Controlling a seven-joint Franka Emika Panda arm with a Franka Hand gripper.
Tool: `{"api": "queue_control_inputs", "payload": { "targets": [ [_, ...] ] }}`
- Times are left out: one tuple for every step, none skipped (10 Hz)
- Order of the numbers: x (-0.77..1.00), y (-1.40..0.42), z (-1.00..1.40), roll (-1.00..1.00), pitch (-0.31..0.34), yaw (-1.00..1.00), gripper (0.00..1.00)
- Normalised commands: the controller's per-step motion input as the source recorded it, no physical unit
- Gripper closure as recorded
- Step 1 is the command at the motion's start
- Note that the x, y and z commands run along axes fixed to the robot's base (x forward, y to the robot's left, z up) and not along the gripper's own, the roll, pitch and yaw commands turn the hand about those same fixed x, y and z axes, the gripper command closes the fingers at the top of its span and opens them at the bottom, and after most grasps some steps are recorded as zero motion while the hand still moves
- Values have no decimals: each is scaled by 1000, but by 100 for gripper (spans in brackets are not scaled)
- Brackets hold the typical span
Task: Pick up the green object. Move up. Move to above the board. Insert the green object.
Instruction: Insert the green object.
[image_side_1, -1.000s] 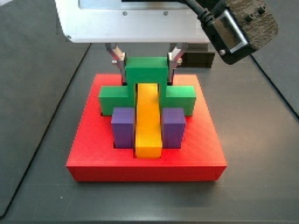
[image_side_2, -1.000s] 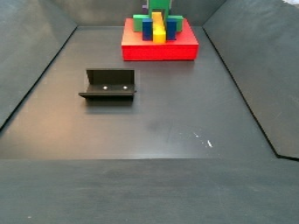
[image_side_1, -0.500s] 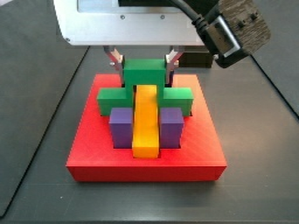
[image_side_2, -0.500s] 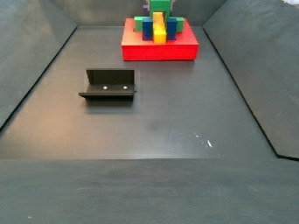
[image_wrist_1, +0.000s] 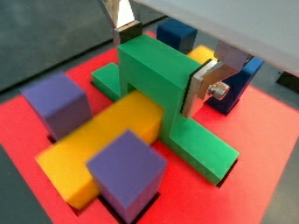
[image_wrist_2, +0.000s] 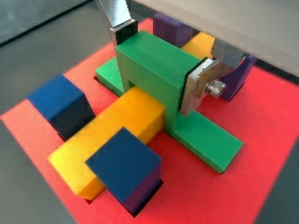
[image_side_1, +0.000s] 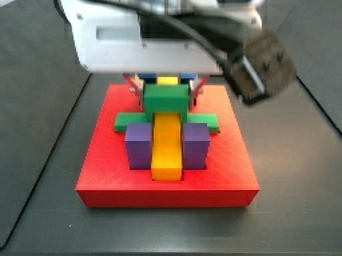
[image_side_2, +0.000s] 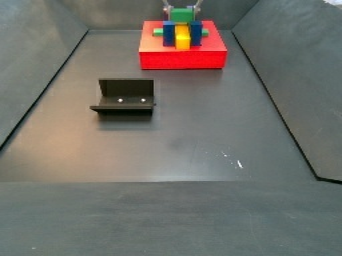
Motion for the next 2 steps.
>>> {"api": "queue_control_inputs", "payload": {
  "targets": [
    [140, 0, -391, 151, 21, 0, 100],
    [0, 0, 0, 0, 0, 0, 100]
  ]
}}
